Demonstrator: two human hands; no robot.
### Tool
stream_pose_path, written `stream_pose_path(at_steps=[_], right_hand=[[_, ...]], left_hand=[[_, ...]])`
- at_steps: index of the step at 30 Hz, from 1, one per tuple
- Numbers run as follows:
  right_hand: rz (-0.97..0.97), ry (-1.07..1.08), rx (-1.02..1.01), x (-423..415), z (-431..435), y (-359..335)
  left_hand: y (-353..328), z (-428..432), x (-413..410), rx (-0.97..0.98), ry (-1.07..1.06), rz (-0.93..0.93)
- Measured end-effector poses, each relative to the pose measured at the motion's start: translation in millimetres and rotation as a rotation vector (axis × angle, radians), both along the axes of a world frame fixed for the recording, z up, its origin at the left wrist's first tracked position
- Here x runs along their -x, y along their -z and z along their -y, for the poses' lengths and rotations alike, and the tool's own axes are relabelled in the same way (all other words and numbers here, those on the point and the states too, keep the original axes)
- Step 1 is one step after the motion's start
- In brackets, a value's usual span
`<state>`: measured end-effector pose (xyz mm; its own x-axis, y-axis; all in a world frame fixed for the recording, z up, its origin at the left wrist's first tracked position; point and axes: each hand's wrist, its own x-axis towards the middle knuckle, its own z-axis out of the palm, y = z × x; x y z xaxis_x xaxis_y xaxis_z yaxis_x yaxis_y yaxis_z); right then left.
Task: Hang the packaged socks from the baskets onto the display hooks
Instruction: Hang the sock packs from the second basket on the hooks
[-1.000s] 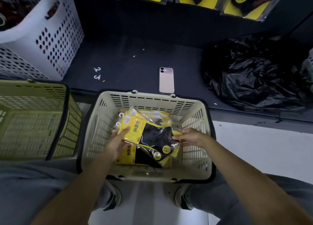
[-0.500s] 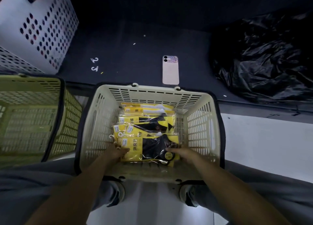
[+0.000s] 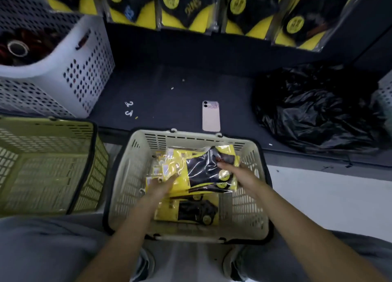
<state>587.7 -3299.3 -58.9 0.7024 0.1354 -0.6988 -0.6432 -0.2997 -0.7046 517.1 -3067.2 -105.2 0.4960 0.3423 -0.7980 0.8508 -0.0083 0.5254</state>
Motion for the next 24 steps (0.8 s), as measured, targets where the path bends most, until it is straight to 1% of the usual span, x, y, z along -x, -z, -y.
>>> stream_pose_path(at_steps=[2,3,4,7,8,9,10,12,14,16,18,21,24], right_hand=[[0.099,0.101,-0.083,-8.3,2.0,-35.9],[0.148,0.157,-0.144,-11.8,1.0,-52.1],[0.174,0.219,-0.214,-14.0,-0.5,-68.2],[0.183,0.334,-0.456,-11.8,-8.3,-110.6],[0.201,0.324,-0.537,-8.8,-12.7,-122.8],[0.222,0.295,-0.597,-4.5,-17.5,-133.4],[0.245,0.262,-0.623,-0.5,-22.2,-142.5],[0.309,0.228,-0.601,2.9,-26.9,-158.3],[0.428,0.293,-0.532,-2.1,-22.0,-174.1],[0.611,0.352,-0.387,-12.4,-13.4,-196.5],[0.784,0.262,-0.283,-22.5,-12.1,-221.9],[0.904,0.096,-0.251,-32.2,-28.6,-257.0],[0.992,0.089,-0.285,-34.3,-41.0,-277.2]], left_hand=[[-37.4,7.2,-13.9,-0.016,-0.173,0.135],[-58.9,10.9,-18.1,0.027,-0.25,0.19],[-79.9,15.3,-21.2,0.141,-0.318,0.249],[-138.6,32.0,-30.7,0.645,-0.401,0.501],[-155.5,38.6,-33.9,0.741,-0.413,0.596],[-168.9,44.2,-37.7,0.761,-0.412,0.675],[-182.7,49.1,-40.2,0.755,-0.431,0.728],[-201.9,52.2,-46.3,0.697,-0.475,0.795],[-217.7,49.3,-48.0,0.599,-0.473,0.873],[-229.5,43.6,-49.9,0.445,-0.388,0.941],[-243.8,40.6,-52.2,0.308,-0.275,1.008],[-264.3,44.7,-58.1,0.171,-0.112,1.083],[-285.3,49.8,-63.4,0.074,-0.008,1.187]])
